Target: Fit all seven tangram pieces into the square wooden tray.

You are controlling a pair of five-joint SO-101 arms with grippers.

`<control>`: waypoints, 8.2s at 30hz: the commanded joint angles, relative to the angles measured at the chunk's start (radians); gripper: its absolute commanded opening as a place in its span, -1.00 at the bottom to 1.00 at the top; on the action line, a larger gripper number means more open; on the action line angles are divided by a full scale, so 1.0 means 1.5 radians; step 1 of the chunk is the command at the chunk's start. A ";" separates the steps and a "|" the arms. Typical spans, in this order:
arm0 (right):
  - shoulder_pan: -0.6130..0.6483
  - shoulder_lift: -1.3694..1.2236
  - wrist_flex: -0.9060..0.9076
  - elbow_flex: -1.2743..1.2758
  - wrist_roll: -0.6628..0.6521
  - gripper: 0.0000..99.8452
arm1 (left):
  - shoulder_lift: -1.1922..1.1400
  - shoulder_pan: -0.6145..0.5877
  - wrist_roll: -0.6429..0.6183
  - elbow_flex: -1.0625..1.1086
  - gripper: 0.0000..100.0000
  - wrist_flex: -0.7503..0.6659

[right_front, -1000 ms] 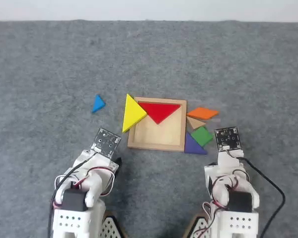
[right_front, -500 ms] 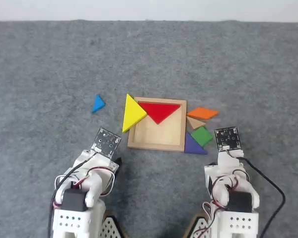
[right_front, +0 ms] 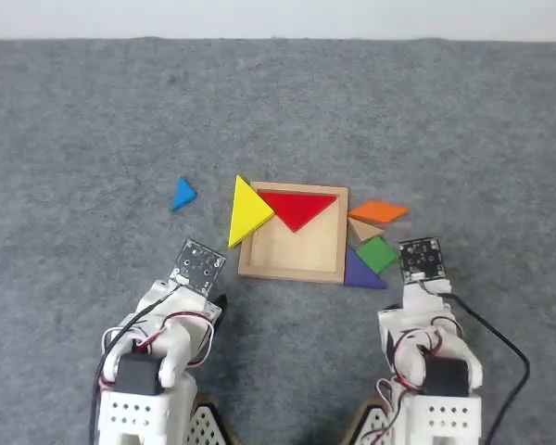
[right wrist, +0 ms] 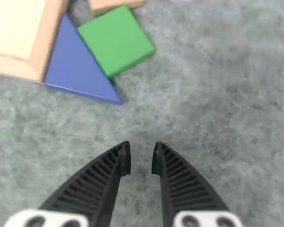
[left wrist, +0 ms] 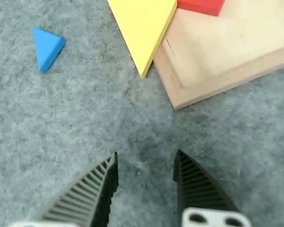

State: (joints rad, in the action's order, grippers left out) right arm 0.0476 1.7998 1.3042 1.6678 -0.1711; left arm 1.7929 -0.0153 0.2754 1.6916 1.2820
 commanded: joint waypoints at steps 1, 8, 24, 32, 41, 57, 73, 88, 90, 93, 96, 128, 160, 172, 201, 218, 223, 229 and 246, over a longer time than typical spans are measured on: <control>0.027 0.010 0.004 0.010 -0.006 -0.81 | -0.003 0.000 0.018 -0.005 -0.62 -0.030; 0.024 0.010 -0.008 0.010 -0.010 -0.81 | -0.002 -0.005 0.020 -0.050 -0.62 -0.096; -0.174 0.010 -0.064 0.009 -0.167 -0.82 | -0.206 0.000 0.019 -0.400 -0.48 -0.030; -0.166 0.010 -0.066 0.010 -0.168 -0.82 | -0.820 0.021 -0.080 -0.855 -0.48 0.109; -0.150 0.010 -0.064 0.010 -0.168 -0.82 | -1.295 0.076 -0.180 -1.174 -0.47 0.153; -0.150 0.010 -0.064 0.010 -0.168 -0.82 | -1.521 0.057 -0.225 -1.242 -0.47 0.104; -0.150 0.010 -0.065 0.010 -0.168 -0.82 | -1.570 0.132 -0.184 -1.241 -0.47 0.104; -0.150 0.010 -0.066 0.010 -0.169 -0.82 | -1.526 0.122 -0.181 -1.262 -0.47 0.129; -0.149 0.010 -0.066 0.010 -0.169 -0.82 | -1.525 0.115 -0.181 -1.262 -0.47 0.129; -0.149 0.010 -0.066 0.010 -0.169 -0.82 | -1.525 0.096 -0.181 -1.263 -0.47 0.125; -0.149 0.010 -0.066 0.010 -0.169 -0.82 | -1.526 0.066 -0.174 -1.273 -0.47 0.124; -0.147 0.010 -0.067 0.010 -0.169 -0.82 | -1.772 -0.010 -0.183 -1.562 -0.47 0.159; -0.149 0.010 -0.065 0.010 -0.169 -0.82 | -1.804 -0.042 -0.387 -1.567 -0.36 0.187; -0.150 0.010 -0.064 0.010 -0.169 -0.82 | -1.804 -0.035 -0.461 -1.641 -0.36 0.084; -0.147 0.010 -0.066 0.010 -0.169 -0.82 | -1.867 -0.064 -0.206 -1.682 -0.50 0.258; -0.146 0.010 -0.068 0.010 -0.169 -0.82 | -1.722 -0.113 0.073 -1.611 -0.52 0.317; -0.146 0.010 -0.068 0.010 -0.169 -0.82 | -1.525 -0.111 0.087 -1.451 -0.74 0.299; -0.146 0.010 -0.068 0.010 -0.169 -0.82 | -1.259 -0.120 0.087 -1.139 -0.80 0.214; -0.146 0.010 -0.064 0.010 -0.169 -0.82 | -1.112 -0.095 0.130 -0.879 -0.47 -0.026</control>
State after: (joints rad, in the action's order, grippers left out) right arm -0.1780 1.7998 1.2152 1.6678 -0.4104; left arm 0.2110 -0.1657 0.4948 0.4703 1.2681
